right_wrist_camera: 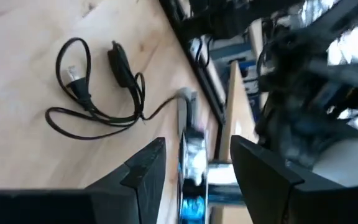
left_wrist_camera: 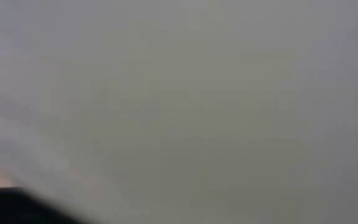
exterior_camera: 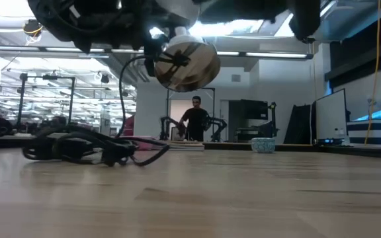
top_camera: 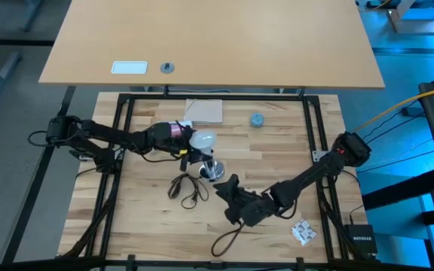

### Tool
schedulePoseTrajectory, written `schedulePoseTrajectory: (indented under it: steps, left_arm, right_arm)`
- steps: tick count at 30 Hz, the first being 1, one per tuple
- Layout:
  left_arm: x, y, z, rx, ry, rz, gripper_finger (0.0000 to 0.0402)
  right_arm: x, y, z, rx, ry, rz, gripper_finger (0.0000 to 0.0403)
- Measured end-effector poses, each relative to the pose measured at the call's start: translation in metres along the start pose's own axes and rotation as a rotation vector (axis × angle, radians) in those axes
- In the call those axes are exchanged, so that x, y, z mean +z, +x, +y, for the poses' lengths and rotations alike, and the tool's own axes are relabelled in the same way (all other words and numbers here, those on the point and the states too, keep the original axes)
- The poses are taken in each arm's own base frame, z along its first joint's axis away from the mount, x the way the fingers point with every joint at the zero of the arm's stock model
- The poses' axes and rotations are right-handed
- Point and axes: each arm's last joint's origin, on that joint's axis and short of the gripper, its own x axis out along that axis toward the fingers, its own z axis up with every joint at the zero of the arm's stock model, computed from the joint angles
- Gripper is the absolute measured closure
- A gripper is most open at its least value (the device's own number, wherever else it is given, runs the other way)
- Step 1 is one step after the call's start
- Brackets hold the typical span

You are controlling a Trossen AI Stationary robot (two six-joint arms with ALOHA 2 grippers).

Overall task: Screw lightbulb
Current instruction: Insert the white lightbulb into the desk lamp

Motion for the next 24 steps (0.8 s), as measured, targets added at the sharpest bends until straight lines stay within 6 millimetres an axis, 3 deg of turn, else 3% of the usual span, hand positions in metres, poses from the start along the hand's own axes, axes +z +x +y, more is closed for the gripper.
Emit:
schedulePoseTrajectory:
  steps: [9, 17, 24]
  left_arm:
    - [-0.005, 0.003, -0.011, -0.041, 0.013, 0.020, 0.0249]
    - [-0.006, 0.003, -0.011, -0.040, 0.020, 0.019, 0.0249]
    - [-0.006, 0.003, -0.011, -0.041, 0.020, 0.021, 0.0249]
  right_arm:
    - [-0.018, 0.027, -0.014, 0.123, 0.113, -0.046, 0.0220]
    - [-0.023, 0.034, -0.018, 0.184, 0.167, -0.085, 0.0222]
    - [-0.023, 0.033, -0.017, 0.191, 0.165, -0.088, 0.0282]
